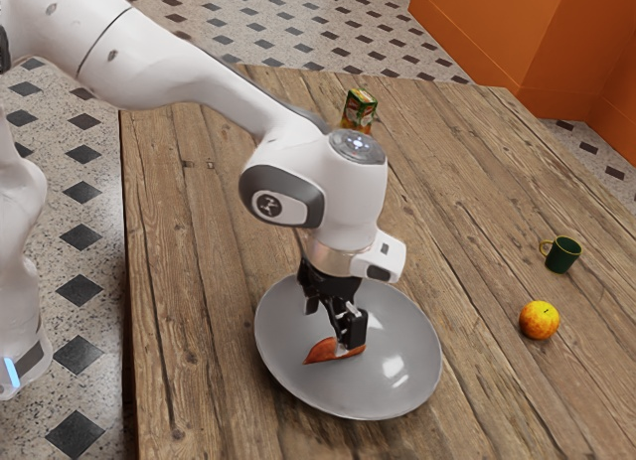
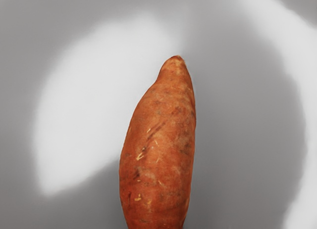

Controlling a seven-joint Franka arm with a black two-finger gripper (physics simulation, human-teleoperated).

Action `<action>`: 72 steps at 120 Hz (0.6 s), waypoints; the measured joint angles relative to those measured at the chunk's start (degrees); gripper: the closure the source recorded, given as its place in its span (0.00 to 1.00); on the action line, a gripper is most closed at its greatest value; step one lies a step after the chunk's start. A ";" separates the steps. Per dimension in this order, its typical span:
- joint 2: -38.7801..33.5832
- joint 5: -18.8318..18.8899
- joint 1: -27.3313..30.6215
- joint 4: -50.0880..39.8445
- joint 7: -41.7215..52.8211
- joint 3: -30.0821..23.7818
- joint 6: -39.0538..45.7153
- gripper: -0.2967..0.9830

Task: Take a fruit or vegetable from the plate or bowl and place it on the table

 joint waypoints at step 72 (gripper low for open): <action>4.26 -0.58 0.88 0.00 0.46 0.08 3.61 0.24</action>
